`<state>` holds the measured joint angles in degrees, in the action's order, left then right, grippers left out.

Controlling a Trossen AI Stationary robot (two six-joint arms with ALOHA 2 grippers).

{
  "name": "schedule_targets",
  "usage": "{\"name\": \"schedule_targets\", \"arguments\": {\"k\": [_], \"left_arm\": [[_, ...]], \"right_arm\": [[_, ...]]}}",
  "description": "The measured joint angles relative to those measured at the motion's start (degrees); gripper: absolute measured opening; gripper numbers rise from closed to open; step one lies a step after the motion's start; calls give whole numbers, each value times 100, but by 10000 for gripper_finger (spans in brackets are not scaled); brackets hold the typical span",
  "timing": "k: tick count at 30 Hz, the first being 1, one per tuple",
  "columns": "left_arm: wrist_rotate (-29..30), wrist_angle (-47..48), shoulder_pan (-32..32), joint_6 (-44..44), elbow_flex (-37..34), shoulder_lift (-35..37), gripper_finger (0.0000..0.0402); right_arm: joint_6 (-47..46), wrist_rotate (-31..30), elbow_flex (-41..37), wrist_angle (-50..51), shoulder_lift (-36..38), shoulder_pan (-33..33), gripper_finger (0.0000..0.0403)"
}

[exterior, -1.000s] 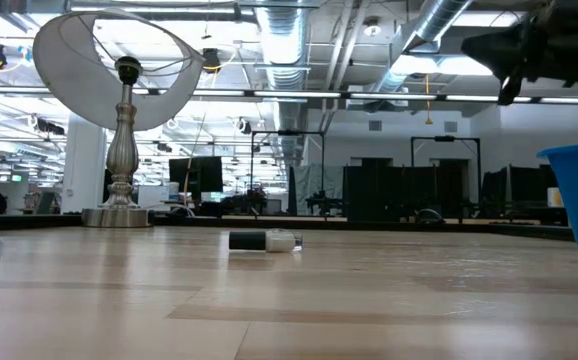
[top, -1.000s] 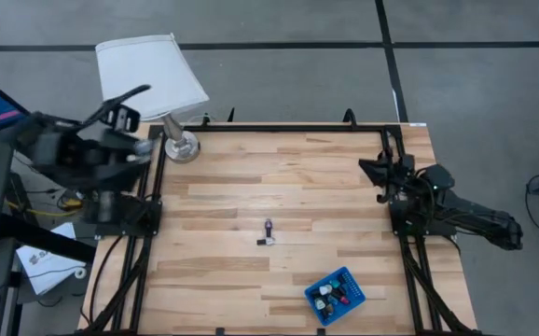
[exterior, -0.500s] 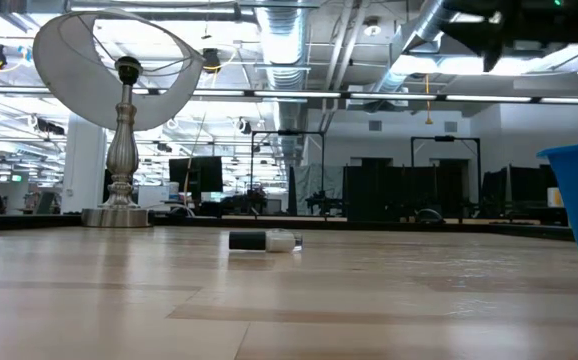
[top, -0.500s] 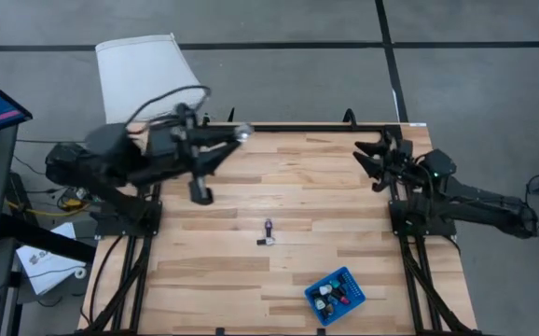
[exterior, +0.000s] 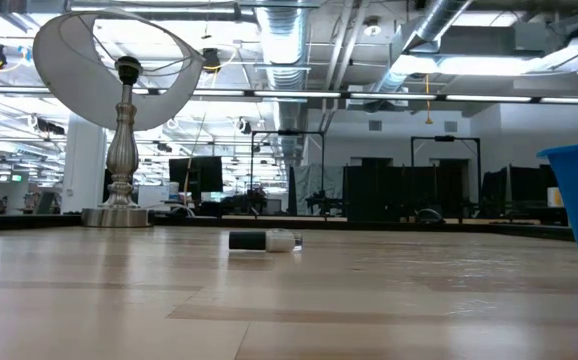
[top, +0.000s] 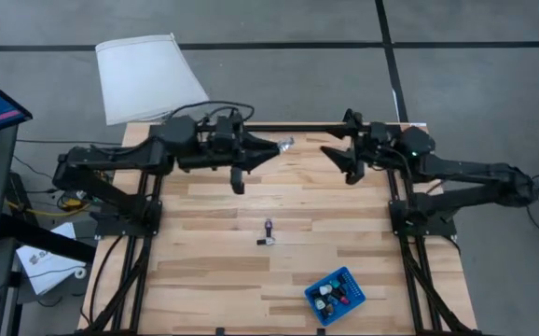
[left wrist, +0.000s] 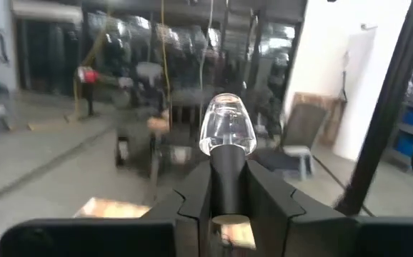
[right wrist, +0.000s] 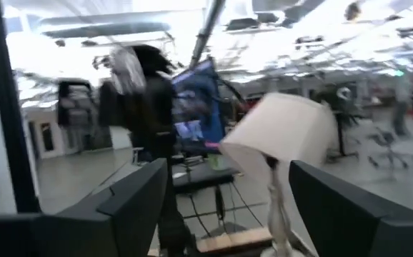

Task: Pick & Place Nail Polish
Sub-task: Put the transparent nail polish into the blue bin

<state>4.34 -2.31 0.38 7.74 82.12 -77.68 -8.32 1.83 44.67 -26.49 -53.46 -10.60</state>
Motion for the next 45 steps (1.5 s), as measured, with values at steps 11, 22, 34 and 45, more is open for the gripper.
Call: {"name": "schedule_targets", "arguments": {"k": [11,22,34,45], "left_arm": [[-510,-211,134,159,-43,-233,60],[-634,-268,116,159,-38,-176,60],[-634,-325,116,159,-38,-176,60],[-670,-363,110,165,-38,-176,60]], "right_arm": [[462,1015,1855,85,-1539,320,286],[718,1530,2490,71,-2128,543,286],[739,1617,2834,73,-2373,609,276],[732,1616,2834,72,-2373,608,115]]}}
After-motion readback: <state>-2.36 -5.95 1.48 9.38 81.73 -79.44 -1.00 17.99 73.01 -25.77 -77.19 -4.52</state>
